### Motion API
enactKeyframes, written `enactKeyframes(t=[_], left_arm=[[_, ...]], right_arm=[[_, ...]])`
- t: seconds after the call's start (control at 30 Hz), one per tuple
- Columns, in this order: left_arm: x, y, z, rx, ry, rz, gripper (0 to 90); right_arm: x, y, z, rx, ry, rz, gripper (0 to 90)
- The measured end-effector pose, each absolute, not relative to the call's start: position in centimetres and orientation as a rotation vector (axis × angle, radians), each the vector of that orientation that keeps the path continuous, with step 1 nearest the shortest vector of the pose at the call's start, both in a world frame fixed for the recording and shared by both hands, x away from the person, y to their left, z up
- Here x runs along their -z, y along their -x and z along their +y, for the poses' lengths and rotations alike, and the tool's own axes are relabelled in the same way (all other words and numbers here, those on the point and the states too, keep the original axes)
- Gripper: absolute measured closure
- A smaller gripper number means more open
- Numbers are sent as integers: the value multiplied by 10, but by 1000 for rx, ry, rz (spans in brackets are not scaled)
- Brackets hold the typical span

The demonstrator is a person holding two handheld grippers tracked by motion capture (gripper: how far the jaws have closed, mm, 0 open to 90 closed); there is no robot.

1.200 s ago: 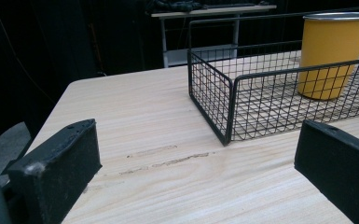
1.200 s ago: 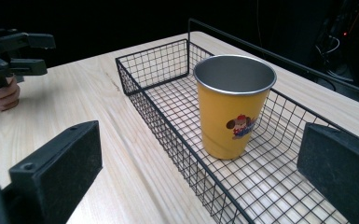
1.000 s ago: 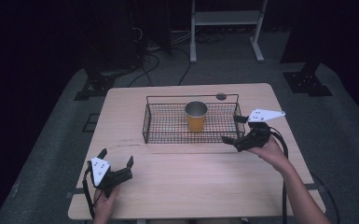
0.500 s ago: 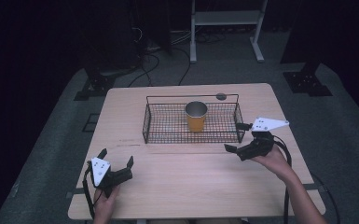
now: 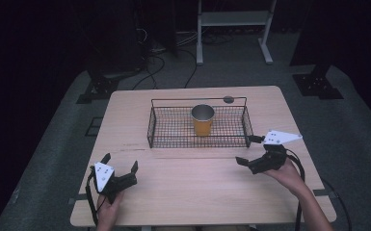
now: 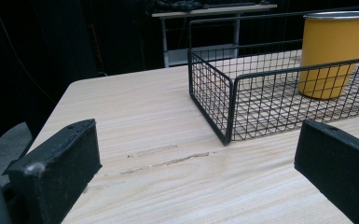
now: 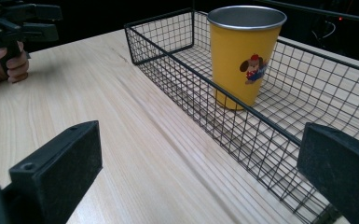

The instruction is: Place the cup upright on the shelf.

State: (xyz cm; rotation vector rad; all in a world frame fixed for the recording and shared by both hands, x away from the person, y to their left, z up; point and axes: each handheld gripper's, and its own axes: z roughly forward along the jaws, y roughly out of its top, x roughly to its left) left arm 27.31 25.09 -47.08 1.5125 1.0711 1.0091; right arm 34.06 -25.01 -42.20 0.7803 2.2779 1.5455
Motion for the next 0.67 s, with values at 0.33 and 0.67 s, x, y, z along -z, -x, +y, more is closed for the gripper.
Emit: enactKeyframes(t=[0.33, 0.67], left_arm=[[471, -273, 251, -1010, -1513, 1070, 0], [471, -274, 251, -1008, -1515, 1075, 0]], right_arm=[[431, -331, -257, -1544, -806, 2264, 0], [449, -312, -261, -1566, -842, 2242, 0]])
